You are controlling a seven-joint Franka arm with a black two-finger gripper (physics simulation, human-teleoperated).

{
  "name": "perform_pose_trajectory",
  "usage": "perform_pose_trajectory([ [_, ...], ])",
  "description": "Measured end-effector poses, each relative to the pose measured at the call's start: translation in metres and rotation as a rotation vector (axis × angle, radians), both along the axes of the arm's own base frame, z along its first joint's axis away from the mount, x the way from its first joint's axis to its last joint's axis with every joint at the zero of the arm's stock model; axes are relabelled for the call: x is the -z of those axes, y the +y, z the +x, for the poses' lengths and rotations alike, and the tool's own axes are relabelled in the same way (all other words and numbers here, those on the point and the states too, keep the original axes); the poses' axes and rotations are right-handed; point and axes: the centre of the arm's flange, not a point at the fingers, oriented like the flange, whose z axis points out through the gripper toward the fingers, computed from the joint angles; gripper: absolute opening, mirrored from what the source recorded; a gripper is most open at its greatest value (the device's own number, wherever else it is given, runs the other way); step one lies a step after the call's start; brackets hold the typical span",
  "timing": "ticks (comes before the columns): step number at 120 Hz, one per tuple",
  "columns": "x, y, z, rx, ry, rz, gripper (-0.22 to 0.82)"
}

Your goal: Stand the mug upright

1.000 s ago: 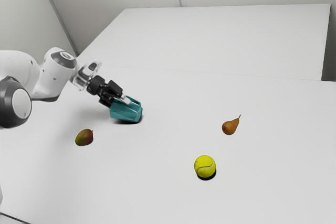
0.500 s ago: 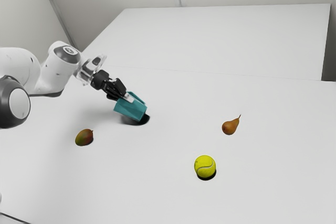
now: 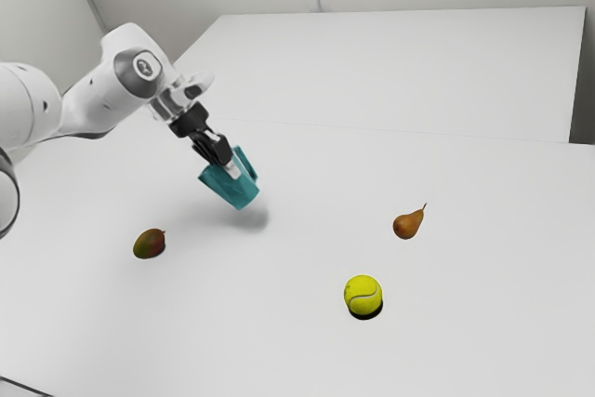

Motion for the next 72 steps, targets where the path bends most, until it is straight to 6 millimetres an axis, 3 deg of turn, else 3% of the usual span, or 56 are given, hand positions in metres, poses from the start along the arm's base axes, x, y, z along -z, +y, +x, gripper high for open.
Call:
perform_pose_trajectory([
  [29,0.005,-0.065,-0.025,0.233,-0.096,0.327,-0.18],
  [49,0.017,-0.090,-0.040,0.335,-0.137,0.501,-0.18],
  [72,0.025,-0.109,-0.051,0.335,-0.151,0.564,-0.18],
])
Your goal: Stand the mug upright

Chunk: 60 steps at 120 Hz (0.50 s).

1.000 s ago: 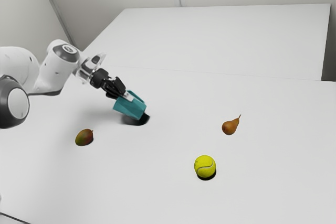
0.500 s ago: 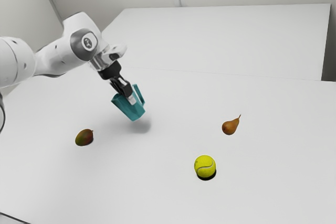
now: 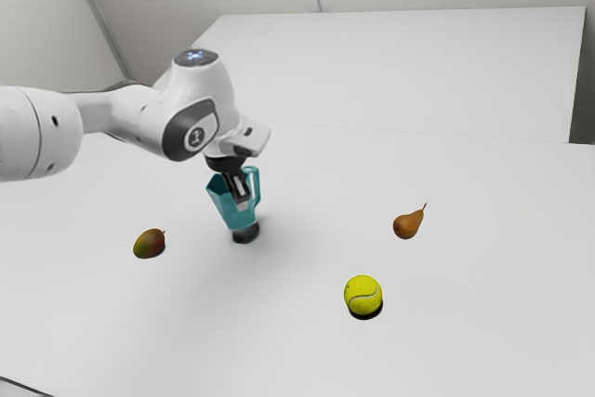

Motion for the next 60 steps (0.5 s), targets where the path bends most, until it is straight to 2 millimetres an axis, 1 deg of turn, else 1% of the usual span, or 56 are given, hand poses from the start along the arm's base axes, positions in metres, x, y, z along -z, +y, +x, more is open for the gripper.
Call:
perform_pose_trajectory([
  [12,0.005,-0.008,0.000,-0.020,-0.009,0.007,-0.18],
  [27,0.011,-0.021,-0.004,-0.043,-0.012,0.009,-0.18],
  [47,0.015,-0.024,-0.004,-0.094,-0.015,0.010,-0.18],
  [60,0.019,-0.031,-0.005,-0.113,-0.010,0.011,-0.18],
])
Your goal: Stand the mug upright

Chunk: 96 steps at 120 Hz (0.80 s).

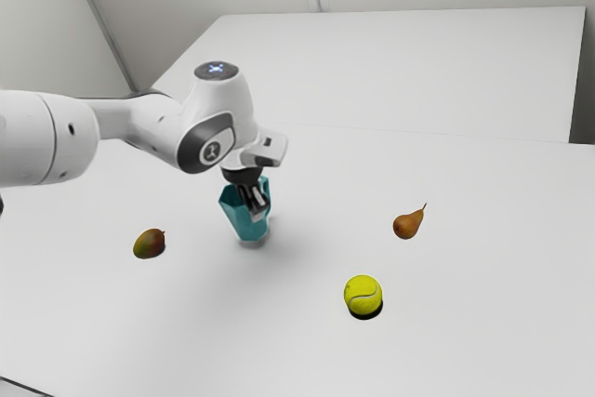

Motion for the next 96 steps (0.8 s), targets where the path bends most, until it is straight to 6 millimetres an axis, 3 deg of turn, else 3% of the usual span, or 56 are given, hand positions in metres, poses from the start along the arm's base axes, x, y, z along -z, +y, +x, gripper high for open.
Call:
perform_pose_trajectory([
  [71,0.017,-0.005,0.001,-0.099,0.023,0.002,-0.17],
  [96,0.015,-0.005,0.001,-0.119,0.025,-0.011,0.03],
])
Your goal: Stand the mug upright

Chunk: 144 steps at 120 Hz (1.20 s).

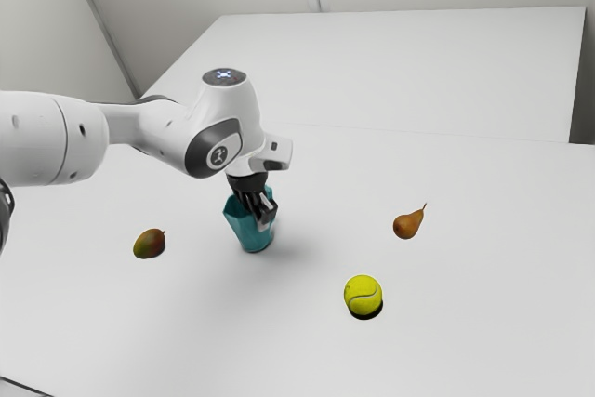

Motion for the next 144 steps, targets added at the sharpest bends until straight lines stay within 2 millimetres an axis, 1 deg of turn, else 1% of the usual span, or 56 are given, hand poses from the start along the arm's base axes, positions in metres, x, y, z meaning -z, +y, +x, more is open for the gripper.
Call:
perform_pose_trajectory([
  [16,-0.015,0.001,-0.001,-0.007,-0.022,-0.007,0.13],
  [36,-0.034,0.000,-0.005,-0.010,-0.042,-0.010,0.18],
  [58,-0.067,-0.014,-0.010,0.008,-0.076,-0.016,0.23],
  [76,-0.093,-0.029,0.006,0.021,-0.100,-0.020,0.31],
  [89,-0.108,-0.034,0.022,0.018,-0.115,-0.024,0.42],
  [96,-0.119,-0.032,0.025,0.008,-0.128,-0.031,0.46],
  [100,-0.130,-0.029,0.024,-0.005,-0.136,-0.044,0.48],
  [117,-0.177,-0.007,0.006,-0.065,-0.149,-0.082,0.54],
  [130,-0.202,0.008,-0.006,-0.104,-0.141,-0.104,0.57],
  [139,-0.223,0.014,-0.004,-0.127,-0.135,-0.129,0.58],
  [144,-0.232,0.016,0.002,-0.130,-0.129,-0.137,0.58],
])
